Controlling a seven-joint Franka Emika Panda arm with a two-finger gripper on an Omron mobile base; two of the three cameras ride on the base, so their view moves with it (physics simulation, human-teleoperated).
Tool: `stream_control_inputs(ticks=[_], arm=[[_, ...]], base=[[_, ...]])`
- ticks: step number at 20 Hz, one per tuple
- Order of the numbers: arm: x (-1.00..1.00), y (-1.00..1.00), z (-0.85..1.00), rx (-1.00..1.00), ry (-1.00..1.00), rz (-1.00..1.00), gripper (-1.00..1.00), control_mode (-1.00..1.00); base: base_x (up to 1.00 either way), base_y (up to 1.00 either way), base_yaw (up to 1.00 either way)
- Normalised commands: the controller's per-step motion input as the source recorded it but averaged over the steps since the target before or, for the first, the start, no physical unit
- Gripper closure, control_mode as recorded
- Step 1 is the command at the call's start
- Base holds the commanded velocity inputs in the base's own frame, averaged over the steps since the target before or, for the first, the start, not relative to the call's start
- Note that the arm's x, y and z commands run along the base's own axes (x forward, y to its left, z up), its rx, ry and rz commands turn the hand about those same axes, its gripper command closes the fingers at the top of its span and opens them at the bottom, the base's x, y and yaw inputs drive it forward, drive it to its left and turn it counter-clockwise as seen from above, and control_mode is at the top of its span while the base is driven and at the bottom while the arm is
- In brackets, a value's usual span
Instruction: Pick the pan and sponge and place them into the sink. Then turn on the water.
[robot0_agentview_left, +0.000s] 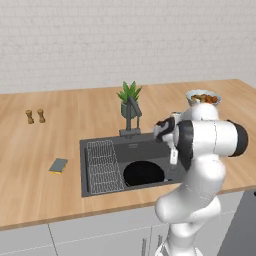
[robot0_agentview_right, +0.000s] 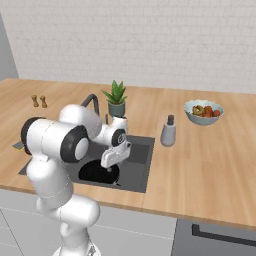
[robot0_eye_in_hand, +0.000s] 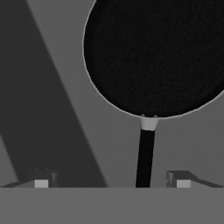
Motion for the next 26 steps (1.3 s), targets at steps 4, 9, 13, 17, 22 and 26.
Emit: stream_control_inputs(ticks=[4,9,13,17,22,26], arm=[[-0.01,-0.02,1.0,0.0,-0.01,-0.01,-1.0,-1.0],[-0.12,-0.05,1.0,0.0,-0.03,-0.04,-1.0,-1.0],[-0.28,-0.13,0.95,0.0,-0.08,-0.06,-1.0,-1.0],[-0.09,-0.01,0.18,-0.02,-0.02,-0.03,-1.0,-1.0],[0.0,0.0,0.0,0.0,0.0,0.0,-1.0,-1.0],[-0.15,0.03,0.01,0.02,-0.06,-0.1,-1.0,-1.0]], base=[[0.0,0.0,0.0],[0.0,0.0,0.0],[0.0,0.0,0.0],[0.0,0.0,0.0],[0.0,0.0,0.0],[0.0,0.0,0.0]])
